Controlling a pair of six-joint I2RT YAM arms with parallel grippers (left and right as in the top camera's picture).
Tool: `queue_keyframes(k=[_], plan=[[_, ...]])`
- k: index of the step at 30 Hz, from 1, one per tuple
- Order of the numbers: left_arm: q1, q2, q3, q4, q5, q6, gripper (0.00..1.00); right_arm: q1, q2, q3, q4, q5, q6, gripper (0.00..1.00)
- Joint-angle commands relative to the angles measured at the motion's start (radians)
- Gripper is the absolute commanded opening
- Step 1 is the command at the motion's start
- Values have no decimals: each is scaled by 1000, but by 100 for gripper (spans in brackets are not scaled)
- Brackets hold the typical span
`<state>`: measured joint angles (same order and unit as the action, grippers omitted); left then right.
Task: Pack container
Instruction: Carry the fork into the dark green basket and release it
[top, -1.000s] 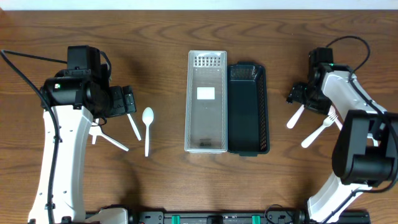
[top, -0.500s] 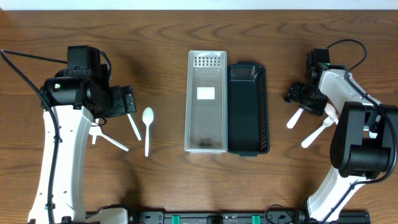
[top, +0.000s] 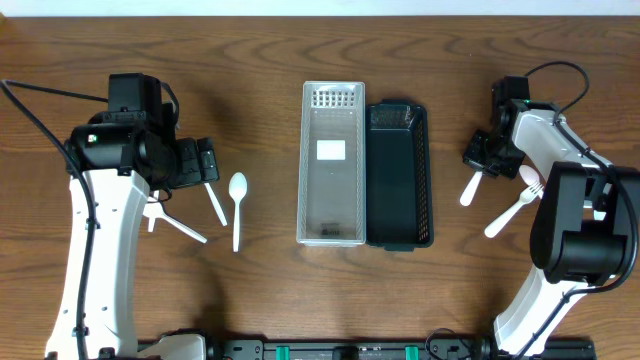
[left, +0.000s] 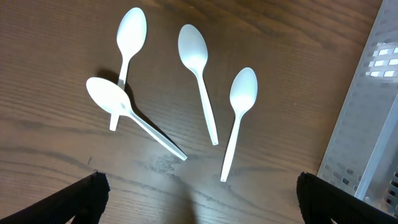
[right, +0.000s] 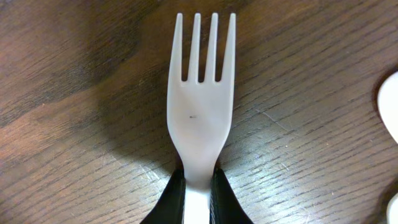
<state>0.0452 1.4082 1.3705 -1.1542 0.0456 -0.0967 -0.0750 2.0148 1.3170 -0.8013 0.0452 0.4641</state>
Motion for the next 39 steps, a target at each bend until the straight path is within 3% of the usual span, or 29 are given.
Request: queue_keyframes(k=[1, 8, 16, 25, 26, 28, 30, 34, 36, 39], plan=[[4, 0, 18, -5, -11, 10, 98, -6, 43, 1, -31, 18, 1, 1], [4, 0, 18, -5, -11, 10, 98, 48, -111, 151, -160, 11, -124, 1], [4, 0, 18, -5, -11, 10, 98, 234, -317, 249, -190, -81, -219, 2], [4, 0, 18, -5, -11, 10, 98, 399, -242, 177, -211, -117, -143, 2], [4, 0, 18, -5, -11, 10, 98, 407, -224, 163, -210, -117, -143, 4], [4, 0, 18, -5, -11, 10, 98, 419, -185, 143, -215, -117, -147, 23], [4, 0, 18, -5, -11, 10, 98, 422, -160, 138, -218, -117, -168, 27], [4, 0, 18, -5, -11, 10, 98, 412, -167, 161, -207, -117, -196, 63], [4, 0, 18, -5, -11, 10, 98, 397, -185, 203, -224, -113, -197, 64], [4, 0, 18, -5, -11, 10, 98, 351, -246, 255, -246, -82, -163, 55]])
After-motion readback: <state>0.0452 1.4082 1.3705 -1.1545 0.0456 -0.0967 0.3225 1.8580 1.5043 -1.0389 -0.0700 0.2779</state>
